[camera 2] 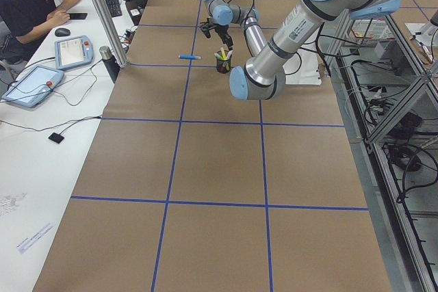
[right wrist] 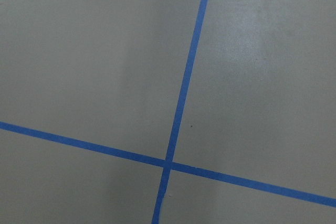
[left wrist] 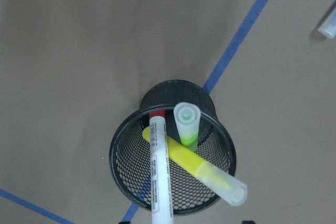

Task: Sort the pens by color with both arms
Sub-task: 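Lower the left gripper onto the white red-capped marker in the cup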

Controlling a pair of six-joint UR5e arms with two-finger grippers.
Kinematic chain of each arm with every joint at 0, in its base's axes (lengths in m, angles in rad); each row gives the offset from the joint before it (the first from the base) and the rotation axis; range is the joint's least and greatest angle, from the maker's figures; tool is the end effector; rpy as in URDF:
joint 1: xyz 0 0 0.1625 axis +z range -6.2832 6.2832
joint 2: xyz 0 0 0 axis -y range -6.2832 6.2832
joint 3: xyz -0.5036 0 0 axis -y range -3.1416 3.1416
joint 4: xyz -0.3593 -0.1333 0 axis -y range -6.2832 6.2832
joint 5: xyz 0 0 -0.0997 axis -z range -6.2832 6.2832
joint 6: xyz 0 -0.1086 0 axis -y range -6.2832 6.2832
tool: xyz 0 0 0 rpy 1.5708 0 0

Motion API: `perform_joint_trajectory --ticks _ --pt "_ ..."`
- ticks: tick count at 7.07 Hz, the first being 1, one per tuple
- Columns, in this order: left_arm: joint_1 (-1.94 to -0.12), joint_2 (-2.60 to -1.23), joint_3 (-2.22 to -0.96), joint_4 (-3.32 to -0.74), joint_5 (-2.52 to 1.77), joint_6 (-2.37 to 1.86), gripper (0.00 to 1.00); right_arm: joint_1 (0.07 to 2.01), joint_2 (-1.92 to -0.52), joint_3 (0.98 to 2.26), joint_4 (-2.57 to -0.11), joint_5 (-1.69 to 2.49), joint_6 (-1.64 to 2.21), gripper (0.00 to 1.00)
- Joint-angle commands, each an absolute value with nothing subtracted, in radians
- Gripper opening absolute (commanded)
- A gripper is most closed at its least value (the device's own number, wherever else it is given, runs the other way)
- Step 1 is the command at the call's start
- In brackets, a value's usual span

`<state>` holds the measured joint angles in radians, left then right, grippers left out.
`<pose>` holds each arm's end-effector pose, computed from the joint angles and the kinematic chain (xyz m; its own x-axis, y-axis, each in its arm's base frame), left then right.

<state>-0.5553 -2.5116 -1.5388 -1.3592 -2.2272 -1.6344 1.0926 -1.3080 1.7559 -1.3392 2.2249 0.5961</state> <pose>0.6100 -0.4573 0.1777 0.6447 -0.4593 -0.6110 0.1259 0.8523 -0.5077 -0.2102 -0.5516 0.4976 0.6384 -0.1954 0.7445 -0.0006 0.9671 0.2543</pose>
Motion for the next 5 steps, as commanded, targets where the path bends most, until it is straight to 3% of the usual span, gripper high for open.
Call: perform_joint_trajectory --ticks 1,5 --pt "-0.555 -2.479 -1.559 -1.364 -2.23 -1.594 0.77 1.092 -1.308 1.755 -1.339 2.224 0.598 0.99" --pt "-0.52 -2.479 -1.546 -1.382 -2.227 -1.591 0.76 1.092 -1.305 1.746 -1.339 2.223 0.598 0.99"
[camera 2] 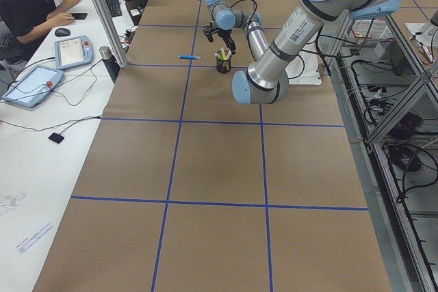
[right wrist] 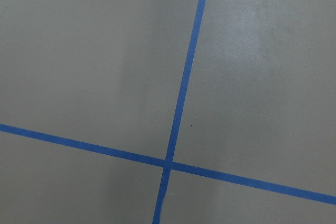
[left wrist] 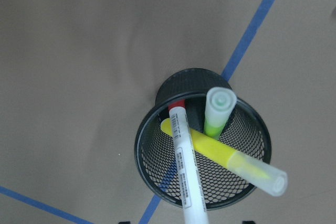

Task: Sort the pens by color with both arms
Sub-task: 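Lower the left gripper onto the white red-capped marker in the cup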

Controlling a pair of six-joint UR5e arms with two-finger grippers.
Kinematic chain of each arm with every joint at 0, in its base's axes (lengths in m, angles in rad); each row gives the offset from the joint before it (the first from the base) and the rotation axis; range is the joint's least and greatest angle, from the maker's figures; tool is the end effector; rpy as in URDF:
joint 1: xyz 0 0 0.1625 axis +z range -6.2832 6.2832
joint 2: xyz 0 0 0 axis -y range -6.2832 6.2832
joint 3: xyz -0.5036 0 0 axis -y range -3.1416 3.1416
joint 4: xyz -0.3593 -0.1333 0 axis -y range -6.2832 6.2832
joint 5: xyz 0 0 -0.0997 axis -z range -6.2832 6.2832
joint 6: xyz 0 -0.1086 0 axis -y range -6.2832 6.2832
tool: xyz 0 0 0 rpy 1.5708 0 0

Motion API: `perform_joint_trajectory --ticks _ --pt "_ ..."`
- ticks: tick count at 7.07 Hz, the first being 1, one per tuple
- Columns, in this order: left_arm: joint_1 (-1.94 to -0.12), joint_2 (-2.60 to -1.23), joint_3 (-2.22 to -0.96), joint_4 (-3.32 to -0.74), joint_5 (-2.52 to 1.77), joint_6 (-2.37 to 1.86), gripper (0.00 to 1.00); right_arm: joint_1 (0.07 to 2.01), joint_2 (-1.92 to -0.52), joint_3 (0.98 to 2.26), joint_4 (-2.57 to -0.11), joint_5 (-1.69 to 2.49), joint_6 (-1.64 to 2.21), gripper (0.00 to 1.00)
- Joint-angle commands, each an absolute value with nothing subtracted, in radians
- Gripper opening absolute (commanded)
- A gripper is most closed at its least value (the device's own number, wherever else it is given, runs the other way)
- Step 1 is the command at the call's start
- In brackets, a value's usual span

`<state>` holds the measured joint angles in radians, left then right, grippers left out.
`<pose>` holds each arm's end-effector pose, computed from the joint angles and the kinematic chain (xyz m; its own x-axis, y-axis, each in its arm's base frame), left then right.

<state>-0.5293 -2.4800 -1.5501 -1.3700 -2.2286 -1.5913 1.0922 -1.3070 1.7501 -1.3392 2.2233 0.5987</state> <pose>0.6183 -0.4392 0.1962 0.6655 -0.4081 -0.6250 0.0783 0.8708 -0.4853 -0.2109 -0.5527 0.4997 0.6410 -0.1897 0.7437 -0.0020 0.9686 0.2488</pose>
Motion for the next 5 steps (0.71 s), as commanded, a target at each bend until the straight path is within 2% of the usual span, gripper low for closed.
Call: perform_joint_trajectory --ticks 1,2,5 --pt "-0.519 -2.482 -1.548 -1.385 -2.227 -1.591 0.71 1.092 -1.305 1.744 -1.339 2.223 0.598 0.99" --pt "-0.518 -2.482 -1.546 -1.385 -2.227 -1.591 0.64 1.092 -1.305 1.744 -1.339 2.223 0.6 0.99" --pt "-0.523 -2.48 -1.539 -1.385 -2.221 -1.559 0.64 1.092 -1.307 1.746 -1.339 2.223 0.6 0.99"
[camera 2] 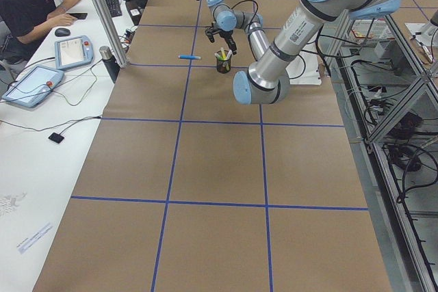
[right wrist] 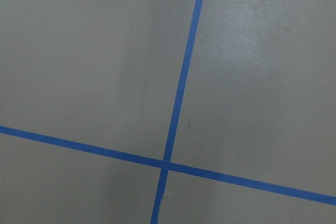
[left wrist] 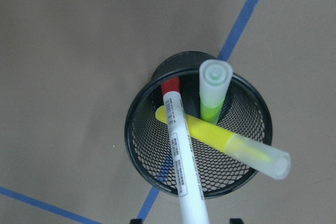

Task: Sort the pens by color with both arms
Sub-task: 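Lower the left gripper onto the white red-capped marker in the cup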

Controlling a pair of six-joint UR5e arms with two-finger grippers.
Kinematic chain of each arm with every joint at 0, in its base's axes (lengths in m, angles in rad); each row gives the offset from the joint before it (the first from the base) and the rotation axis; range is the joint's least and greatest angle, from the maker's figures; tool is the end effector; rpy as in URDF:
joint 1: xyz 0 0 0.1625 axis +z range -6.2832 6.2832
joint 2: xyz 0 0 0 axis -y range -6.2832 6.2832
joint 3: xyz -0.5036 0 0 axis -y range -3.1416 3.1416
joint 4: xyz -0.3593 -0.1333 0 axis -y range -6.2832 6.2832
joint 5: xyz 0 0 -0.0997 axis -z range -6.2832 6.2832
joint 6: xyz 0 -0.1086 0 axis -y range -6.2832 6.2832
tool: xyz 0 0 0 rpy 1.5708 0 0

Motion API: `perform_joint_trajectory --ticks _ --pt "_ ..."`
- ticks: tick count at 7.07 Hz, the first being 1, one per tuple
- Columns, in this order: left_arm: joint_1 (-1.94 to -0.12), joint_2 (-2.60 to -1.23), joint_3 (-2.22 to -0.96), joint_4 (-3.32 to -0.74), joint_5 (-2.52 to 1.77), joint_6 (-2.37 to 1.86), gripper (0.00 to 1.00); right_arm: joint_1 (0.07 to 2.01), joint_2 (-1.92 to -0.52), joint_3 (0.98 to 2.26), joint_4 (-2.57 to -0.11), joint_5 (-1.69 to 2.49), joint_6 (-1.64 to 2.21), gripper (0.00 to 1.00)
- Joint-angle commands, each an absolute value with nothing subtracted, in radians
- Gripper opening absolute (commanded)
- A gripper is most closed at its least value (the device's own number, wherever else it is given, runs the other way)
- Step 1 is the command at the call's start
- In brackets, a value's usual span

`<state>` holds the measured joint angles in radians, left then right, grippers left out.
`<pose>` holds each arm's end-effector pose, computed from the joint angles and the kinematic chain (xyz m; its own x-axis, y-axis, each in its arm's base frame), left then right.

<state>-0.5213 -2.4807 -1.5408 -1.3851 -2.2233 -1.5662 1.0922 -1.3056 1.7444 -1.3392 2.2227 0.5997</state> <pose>0.6241 -0.4361 0.1972 0.6667 -0.3787 -0.6419 0.0558 0.8842 -0.4637 -0.2114 -0.5539 0.5015 0.6429 -0.1859 0.7431 -0.0024 0.9696 0.2446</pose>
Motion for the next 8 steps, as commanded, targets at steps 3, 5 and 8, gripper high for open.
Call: perform_joint_trajectory --ticks 3,5,8 --pt "-0.523 -2.48 -1.531 -1.385 -2.22 -1.549 0.59 1.092 -1.308 1.746 -1.339 2.223 0.6 0.99" --pt "-0.523 -2.48 -1.532 -1.384 -2.221 -1.551 0.49 1.092 -1.308 1.746 -1.339 2.223 0.601 0.99" --pt "-0.525 -2.479 -1.532 -1.382 -2.221 -1.551 0.36 1.092 -1.308 1.749 -1.339 2.224 0.604 0.99"
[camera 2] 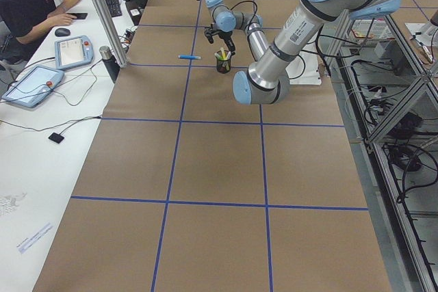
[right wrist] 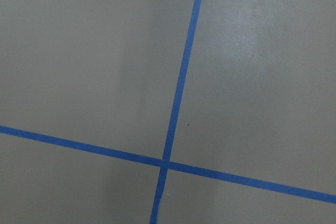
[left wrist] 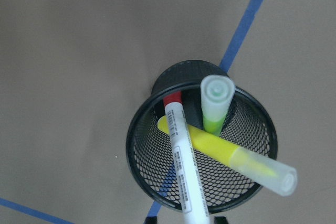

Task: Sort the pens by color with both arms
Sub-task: 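Lower the left gripper onto the white red-capped marker in the cup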

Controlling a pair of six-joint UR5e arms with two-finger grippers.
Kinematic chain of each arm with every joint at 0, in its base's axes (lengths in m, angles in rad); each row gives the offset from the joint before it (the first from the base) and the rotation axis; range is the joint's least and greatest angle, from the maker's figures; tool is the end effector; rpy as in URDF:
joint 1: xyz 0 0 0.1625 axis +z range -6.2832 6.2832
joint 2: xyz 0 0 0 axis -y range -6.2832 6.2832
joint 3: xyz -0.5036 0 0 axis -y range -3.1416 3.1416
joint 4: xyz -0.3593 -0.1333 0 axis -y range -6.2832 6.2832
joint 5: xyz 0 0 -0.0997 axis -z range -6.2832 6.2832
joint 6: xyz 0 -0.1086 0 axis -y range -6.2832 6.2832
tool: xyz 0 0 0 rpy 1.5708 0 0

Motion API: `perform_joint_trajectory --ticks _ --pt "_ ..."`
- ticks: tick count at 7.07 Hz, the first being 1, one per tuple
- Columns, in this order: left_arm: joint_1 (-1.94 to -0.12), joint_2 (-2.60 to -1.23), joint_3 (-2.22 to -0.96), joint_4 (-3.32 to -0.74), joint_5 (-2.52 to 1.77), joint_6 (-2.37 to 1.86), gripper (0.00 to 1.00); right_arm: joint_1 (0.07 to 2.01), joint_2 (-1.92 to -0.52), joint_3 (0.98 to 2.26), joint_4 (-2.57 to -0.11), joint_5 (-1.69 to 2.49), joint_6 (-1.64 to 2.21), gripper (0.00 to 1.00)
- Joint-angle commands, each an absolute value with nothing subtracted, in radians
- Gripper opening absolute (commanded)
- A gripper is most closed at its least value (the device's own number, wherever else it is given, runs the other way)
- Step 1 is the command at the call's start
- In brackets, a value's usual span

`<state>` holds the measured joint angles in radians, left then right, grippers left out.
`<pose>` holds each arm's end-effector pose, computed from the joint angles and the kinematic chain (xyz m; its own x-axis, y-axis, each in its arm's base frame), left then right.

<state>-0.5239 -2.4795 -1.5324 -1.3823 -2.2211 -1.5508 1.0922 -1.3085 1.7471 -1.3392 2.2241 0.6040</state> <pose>0.6249 -0.4390 0.2017 0.6735 -0.3707 -0.6395 0.0543 0.8876 -0.4574 -0.2109 -0.5525 0.5019 0.6420 -0.1817 0.7448 -0.0045 0.9706 0.2407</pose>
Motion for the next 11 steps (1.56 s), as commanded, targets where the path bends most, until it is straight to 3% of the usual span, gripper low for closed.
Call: perform_joint_trajectory --ticks 1,4,7,11 --pt "-0.525 -2.479 -1.532 -1.382 -2.221 -1.549 0.33 1.092 -1.308 1.749 -1.339 2.224 0.604 0.99" --pt "-0.525 -2.479 -1.535 -1.381 -2.224 -1.549 0.2 1.092 -1.308 1.747 -1.339 2.224 0.604 0.99" --pt "-0.549 -2.479 -1.578 -1.336 -2.233 -1.549 0.2 1.092 -1.308 1.747 -1.339 2.224 0.604 0.99" --pt "-0.577 -2.482 -1.745 -1.16 -2.235 -1.548 0.2 1.092 -1.31 1.747 -1.339 2.226 0.604 0.99"
